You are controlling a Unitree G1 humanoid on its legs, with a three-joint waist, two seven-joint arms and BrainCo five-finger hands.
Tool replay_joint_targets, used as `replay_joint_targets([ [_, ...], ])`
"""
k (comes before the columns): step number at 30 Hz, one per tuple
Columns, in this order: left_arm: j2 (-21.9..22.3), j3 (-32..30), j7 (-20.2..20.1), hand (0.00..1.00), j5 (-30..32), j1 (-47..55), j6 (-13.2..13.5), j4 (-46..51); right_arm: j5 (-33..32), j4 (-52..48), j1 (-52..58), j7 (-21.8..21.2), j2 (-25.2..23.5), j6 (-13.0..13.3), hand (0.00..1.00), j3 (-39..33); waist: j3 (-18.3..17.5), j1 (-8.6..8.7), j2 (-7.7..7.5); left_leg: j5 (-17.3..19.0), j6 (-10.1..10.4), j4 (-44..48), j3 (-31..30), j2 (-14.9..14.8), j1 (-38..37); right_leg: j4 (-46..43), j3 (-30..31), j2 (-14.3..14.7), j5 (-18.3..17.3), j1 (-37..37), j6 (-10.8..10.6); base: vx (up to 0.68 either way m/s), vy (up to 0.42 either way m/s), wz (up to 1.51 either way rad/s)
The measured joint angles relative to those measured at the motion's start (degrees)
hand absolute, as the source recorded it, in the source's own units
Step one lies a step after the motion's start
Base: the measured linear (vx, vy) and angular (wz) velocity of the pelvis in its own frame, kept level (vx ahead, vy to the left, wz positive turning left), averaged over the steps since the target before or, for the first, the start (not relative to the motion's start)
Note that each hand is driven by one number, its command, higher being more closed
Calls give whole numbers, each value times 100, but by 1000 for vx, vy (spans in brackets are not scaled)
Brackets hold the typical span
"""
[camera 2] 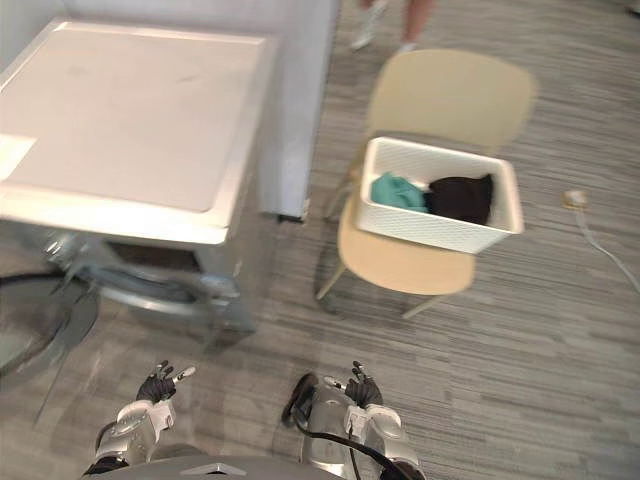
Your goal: Pick up the laundry basket with both hands and put the clothes into the washing machine.
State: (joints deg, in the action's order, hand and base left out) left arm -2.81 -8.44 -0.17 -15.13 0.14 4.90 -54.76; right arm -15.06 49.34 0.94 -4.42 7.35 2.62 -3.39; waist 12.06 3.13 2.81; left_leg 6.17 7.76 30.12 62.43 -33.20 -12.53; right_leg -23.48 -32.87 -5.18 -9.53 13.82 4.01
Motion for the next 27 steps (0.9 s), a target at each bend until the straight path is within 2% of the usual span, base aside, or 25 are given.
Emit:
replay_joint_targets([
  [1,-5,2,18,0,-66,91,0,8,92,61,8,-1,-7,2,0,81,-123,-19,-11,-292,-372,391,47,-267,-120,174,71,211,-58,-89,79,173,-206,-160],
  [2,4,16,35,0,-178,167,2,12,204,105,47,0,-2,5,0,131,-161,-22,-30,-672,-904,852,56,-547,-247,319,115,334,-40,-276,99,173,-206,-147],
  [3,21,26,39,0,-217,185,3,9,202,106,65,3,10,10,0,176,-165,-16,-15,-679,-935,1212,24,-720,-261,411,240,459,5,-362,165,197,-192,-110],
  [4,70,28,48,0,-240,199,5,6,205,109,91,7,42,8,0,283,-169,-20,1,-443,-974,1773,-60,-874,-214,561,482,632,93,-490,181,108,-152,-107],
  [5,146,70,77,0,-278,265,10,-1,280,109,174,2,165,4,0,376,-169,-45,7,-26,-857,2469,-887,-713,267,876,781,840,196,-772,198,115,-163,-106],
  [6,166,116,74,0,-277,310,10,-3,356,115,180,2,175,0,0,380,-173,-48,14,100,-771,2638,-1317,-548,538,982,895,903,218,-867,179,78,-89,-121],
  [7,190,217,64,0,-275,424,7,-9,432,123,204,1,206,-8,0,385,-193,-78,56,328,-635,2848,-1913,-207,985,1177,1069,1011,267,-1055,166,56,24,-107],
  [8,171,228,63,0,-273,482,22,3,432,137,246,2,231,-11,0,383,-219,-126,102,540,-522,2858,-2131,75,1271,1336,1305,1133,286,-1200,229,67,52,-108],
  [9,160,223,67,0,-273,502,21,-2,432,160,242,3,233,-22,0,383,-217,-150,112,635,-482,2809,-2184,236,1407,1380,1430,1163,303,-1268,257,83,88,-105],
  [10,150,191,72,0,-273,515,46,0,433,196,230,2,231,-34,0,380,-205,-202,131,786,-423,2528,-2284,629,1661,1443,1679,1178,346,-1382,220,72,80,-85],
  [11,160,182,76,0,-273,516,47,5,435,220,228,1,230,-35,0,371,-200,-250,130,819,-476,2332,-2346,828,1769,1462,1817,1179,396,-1409,160,81,108,-117],
  [13,290,173,74,0,-273,553,31,-3,568,349,111,0,245,-52,0,364,-182,-372,322,826,-478,1343,-2675,1419,2056,1633,2343,1228,529,-1547,77,67,114,-128],
  [14,339,164,75,0,-273,590,28,-3,603,348,94,0,244,-56,0,371,-187,-403,388,809,-492,1033,-2734,1518,2066,1683,2475,1253,568,-1574,54,99,162,-125],
  [16,469,-3,76,0,-267,621,21,-14,651,339,92,-11,264,-57,0,387,-269,-450,538,461,-693,-265,-2807,1815,1895,1814,2785,1289,627,-1607,-6,124,154,-86],
  [17,484,-35,76,0,-250,591,16,-63,651,342,99,1,241,-61,0,364,-279,-404,531,256,-910,-772,-2802,1969,1765,1817,2824,1252,588,-1617,-75,136,147,-15],
  [18,479,-33,79,0,-191,509,13,-65,651,335,125,-2,211,-61,0,360,-306,-343,423,156,-942,-1092,-2797,2188,1674,1770,2776,1112,492,-1586,-193,133,152,16],
  [19,451,-14,72,0,-151,458,14,-60,651,326,122,-1,206,-61,0,336,-302,-316,417,136,-958,-1188,-2798,2264,1622,1668,2726,1035,395,-1570,-214,115,162,23],
  [20,402,45,65,0,-139,369,14,-56,651,304,150,0,155,-59,0,326,-217,-298,279,158,-970,-1255,-2792,2360,1547,1235,2591,886,85,-1414,-274,78,119,11],
  [21,356,78,70,0,-119,329,12,-60,650,273,163,0,119,-59,0,330,-191,-299,197,188,-969,-1254,-2793,2412,1525,976,2500,786,-61,-1321,-353,84,134,13],
  [22,253,202,81,0,-62,272,-4,-65,648,44,175,5,12,-53,0,338,-196,-291,54,218,-991,-1255,-2796,2485,1530,426,2371,600,-285,-1086,-596,97,61,7],
  [23,200,283,95,0,26,207,-28,-110,642,-114,220,3,-43,-51,0,377,-176,-278,-24,216,-1001,-1288,-2779,2495,1489,-201,2350,496,-367,-820,-762,81,35,1],
  [24,203,292,114,0,53,154,-45,-118,641,-205,224,4,-60,-45,0,394,-168,-271,-23,209,-1009,-1342,-2762,2496,1413,-535,2304,414,-525,-684,-654,72,-45,-7],
  [25,224,306,135,0,71,161,-44,-166,636,-460,245,8,-67,-29,0,394,-156,-228,20,216,-999,-1372,-2798,2495,1287,-1033,2285,155,-802,-532,-575,47,-115,15],
  [27,196,432,199,0,73,171,-34,-238,589,-876,462,77,-75,14,0,380,-219,-119,84,262,-873,-1355,-3054,2485,1235,-1251,2635,-366,-935,-385,-639,60,-162,44],
])
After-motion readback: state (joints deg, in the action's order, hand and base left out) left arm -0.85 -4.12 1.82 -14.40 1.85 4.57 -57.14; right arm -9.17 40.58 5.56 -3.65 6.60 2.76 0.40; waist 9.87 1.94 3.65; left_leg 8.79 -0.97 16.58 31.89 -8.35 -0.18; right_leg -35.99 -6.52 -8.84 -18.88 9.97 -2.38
